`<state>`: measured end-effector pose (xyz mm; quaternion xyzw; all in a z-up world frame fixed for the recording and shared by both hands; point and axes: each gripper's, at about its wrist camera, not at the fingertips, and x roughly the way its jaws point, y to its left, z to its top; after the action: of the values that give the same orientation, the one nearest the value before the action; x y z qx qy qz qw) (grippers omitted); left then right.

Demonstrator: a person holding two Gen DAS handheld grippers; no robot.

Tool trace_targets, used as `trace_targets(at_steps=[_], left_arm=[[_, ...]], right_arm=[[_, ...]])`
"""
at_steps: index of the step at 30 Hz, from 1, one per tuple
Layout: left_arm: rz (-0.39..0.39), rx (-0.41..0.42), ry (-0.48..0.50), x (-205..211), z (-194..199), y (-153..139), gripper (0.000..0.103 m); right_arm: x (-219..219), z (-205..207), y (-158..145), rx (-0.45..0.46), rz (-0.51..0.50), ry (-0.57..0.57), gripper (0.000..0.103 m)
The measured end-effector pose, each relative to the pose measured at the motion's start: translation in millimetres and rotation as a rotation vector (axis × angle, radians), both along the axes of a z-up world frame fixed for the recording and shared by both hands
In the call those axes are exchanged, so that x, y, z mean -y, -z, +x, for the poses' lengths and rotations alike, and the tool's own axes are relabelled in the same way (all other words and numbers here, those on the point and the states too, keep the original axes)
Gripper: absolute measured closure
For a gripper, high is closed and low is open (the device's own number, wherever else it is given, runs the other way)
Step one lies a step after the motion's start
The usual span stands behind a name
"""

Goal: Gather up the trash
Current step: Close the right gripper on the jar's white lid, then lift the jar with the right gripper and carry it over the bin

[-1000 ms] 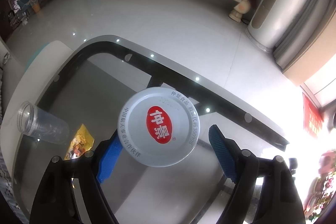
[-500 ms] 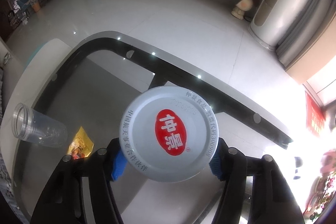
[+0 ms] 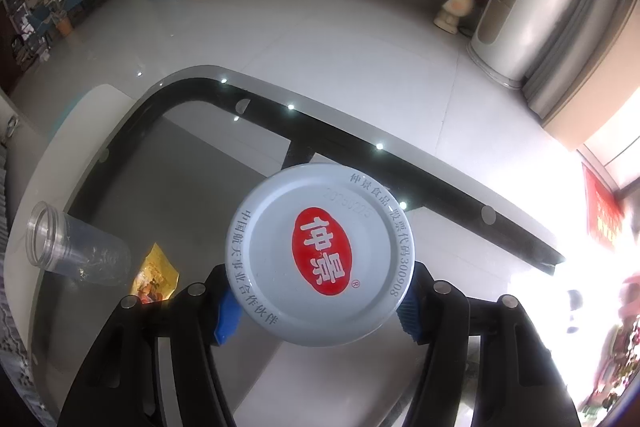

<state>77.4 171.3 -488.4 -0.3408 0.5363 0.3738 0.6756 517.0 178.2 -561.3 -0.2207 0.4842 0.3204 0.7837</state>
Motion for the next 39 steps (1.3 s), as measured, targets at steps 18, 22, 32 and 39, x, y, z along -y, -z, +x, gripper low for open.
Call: trace_targets(at_steps=[18,22,32,39], left_arm=[[0.011,0.021,0.034,13,11,-8,0.038],[0.015,0.029,0.049,19,18,-11,0.038],[0.017,0.035,0.076,38,32,-17,0.038],[0.018,0.042,0.11,50,45,-22,0.038]], right_arm=[[15,-9,-12,0.015,0.011,-0.024,0.043],[26,-9,-14,0.015,0.005,-0.02,0.043],[63,-4,-19,0.016,-0.005,-0.001,0.043],[88,0,-21,0.015,-0.01,0.017,0.043]])
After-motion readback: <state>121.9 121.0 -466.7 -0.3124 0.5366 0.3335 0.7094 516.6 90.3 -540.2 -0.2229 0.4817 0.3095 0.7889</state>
